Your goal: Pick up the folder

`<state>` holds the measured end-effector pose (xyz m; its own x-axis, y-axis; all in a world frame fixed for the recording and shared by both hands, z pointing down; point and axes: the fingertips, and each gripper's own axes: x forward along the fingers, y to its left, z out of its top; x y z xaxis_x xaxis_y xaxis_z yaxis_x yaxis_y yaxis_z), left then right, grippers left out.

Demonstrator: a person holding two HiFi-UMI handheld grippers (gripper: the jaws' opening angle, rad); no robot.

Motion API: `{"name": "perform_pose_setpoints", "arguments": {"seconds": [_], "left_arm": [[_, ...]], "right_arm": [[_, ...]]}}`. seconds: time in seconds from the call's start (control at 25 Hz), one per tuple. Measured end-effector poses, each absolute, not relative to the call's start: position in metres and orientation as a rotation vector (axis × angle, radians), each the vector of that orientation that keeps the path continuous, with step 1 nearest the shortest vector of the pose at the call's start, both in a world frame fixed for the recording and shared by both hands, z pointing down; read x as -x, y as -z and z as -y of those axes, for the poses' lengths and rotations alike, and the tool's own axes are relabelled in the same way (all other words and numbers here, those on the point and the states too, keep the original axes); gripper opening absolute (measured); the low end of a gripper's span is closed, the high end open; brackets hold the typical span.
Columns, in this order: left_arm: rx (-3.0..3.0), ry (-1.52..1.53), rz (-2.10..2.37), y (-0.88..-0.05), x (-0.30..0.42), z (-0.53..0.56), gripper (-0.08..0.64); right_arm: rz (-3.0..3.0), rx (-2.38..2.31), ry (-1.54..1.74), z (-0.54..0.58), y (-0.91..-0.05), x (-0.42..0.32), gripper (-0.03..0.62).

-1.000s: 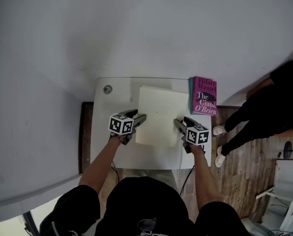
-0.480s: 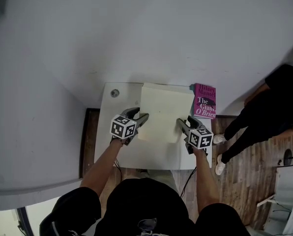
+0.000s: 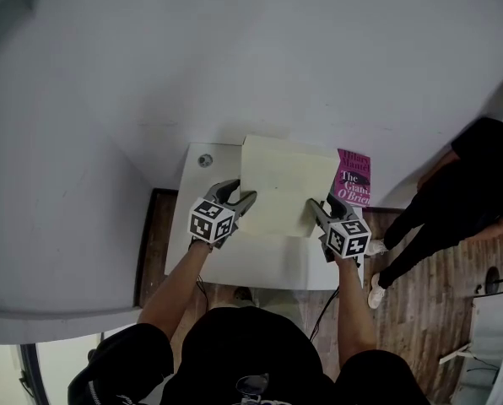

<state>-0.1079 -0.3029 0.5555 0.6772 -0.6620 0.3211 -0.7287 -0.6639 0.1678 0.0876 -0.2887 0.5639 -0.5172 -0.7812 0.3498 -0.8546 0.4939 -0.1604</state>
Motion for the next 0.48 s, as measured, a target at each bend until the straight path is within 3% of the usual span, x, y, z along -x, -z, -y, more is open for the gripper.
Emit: {"name": "perform_pose_setpoints", "arguments": {"seconds": [0.48], "left_arm": [[-2.710, -0.283, 1.136, -0.513, 0.109, 0.287, 0.242]], "right_arm": [[2.568, -1.422, -0.361, 0.274, -0.525, -0.087, 0.232]]}}
